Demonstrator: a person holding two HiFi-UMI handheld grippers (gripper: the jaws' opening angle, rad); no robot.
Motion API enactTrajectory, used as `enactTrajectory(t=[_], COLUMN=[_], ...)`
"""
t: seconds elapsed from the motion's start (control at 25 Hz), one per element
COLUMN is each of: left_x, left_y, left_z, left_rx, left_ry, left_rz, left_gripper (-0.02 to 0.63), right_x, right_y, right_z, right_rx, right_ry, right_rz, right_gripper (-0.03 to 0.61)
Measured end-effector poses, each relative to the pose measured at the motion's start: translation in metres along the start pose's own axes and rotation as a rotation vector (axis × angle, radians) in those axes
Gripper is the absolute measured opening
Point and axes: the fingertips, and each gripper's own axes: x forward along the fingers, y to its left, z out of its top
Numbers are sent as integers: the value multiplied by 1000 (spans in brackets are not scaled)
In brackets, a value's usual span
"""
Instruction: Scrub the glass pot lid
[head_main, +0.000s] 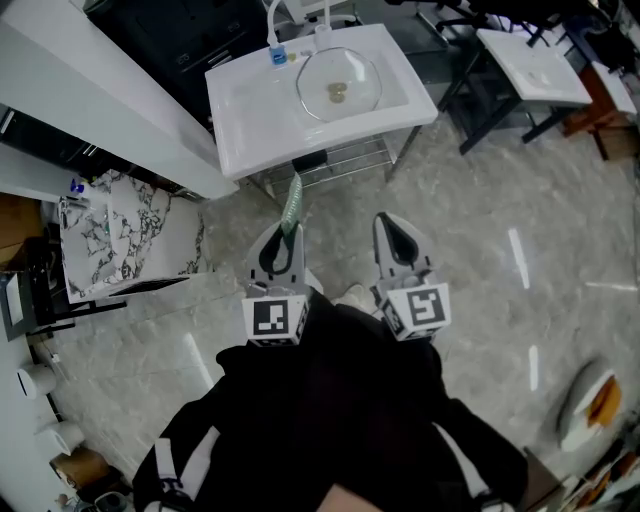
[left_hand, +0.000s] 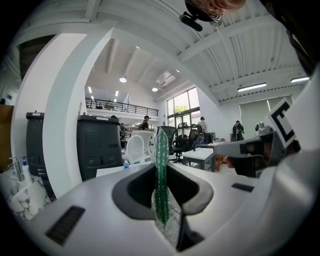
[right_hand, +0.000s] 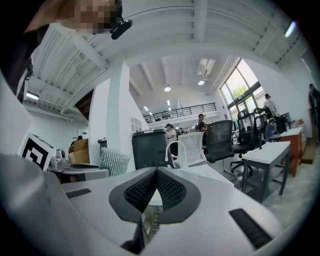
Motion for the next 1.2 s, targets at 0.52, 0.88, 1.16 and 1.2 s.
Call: enactTrajectory(t=[0.52, 0.88, 1.16, 1.2], left_x=[88, 184, 246, 255], left_y=[-30, -6, 36, 42], left_z=[-11, 37, 53, 52], left_rx=[-5, -32, -40, -43], left_ry=[33, -16, 9, 16], left_rz=[-53, -14, 28, 31], left_gripper=[61, 61, 61, 61], right_x=[29, 109, 188, 199], right_y=[-54, -113, -136, -138], right_z=[-3, 40, 63, 64], right_rx=[-19, -34, 8, 6], right_ry=[1, 1, 1, 4], right_rz=[31, 59, 90, 93], right_gripper=[3, 3, 2, 3])
